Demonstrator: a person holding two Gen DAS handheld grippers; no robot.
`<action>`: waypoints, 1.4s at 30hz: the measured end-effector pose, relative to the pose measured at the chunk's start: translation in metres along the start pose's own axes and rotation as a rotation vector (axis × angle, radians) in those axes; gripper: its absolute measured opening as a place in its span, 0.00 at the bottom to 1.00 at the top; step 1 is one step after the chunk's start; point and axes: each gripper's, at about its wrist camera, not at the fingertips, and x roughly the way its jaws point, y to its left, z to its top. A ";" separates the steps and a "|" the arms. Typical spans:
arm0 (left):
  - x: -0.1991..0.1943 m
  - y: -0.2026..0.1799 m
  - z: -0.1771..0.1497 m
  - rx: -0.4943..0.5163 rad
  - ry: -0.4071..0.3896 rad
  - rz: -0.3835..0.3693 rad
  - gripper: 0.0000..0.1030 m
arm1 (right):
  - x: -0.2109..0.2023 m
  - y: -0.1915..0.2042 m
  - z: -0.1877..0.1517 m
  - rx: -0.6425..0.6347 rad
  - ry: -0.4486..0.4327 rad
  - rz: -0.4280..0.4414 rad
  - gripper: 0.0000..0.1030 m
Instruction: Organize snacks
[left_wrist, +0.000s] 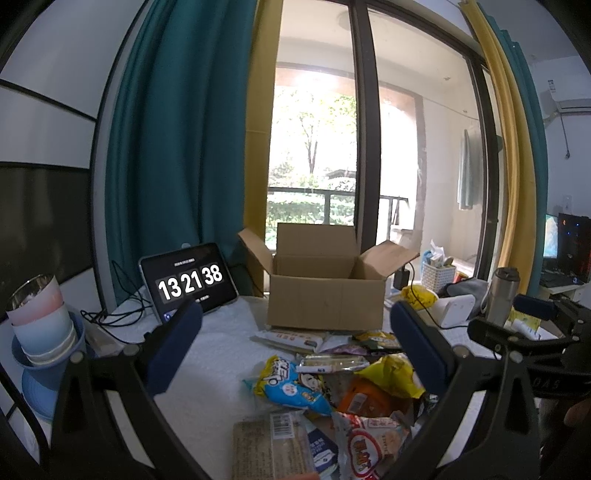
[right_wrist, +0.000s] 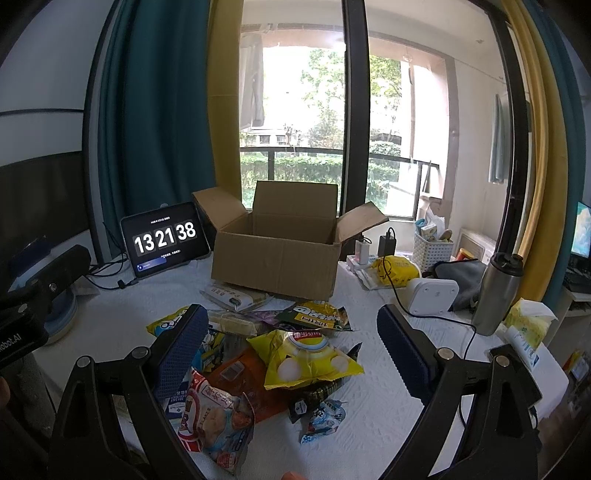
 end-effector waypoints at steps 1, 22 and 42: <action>0.000 0.000 0.000 0.000 0.000 0.000 1.00 | 0.000 0.001 0.000 0.000 0.001 0.000 0.92; 0.018 0.008 -0.028 0.001 0.103 0.027 1.00 | 0.023 0.009 -0.020 -0.008 0.086 0.019 0.92; 0.092 0.024 -0.145 -0.046 0.530 0.007 1.00 | 0.100 0.042 -0.100 0.025 0.422 0.237 0.92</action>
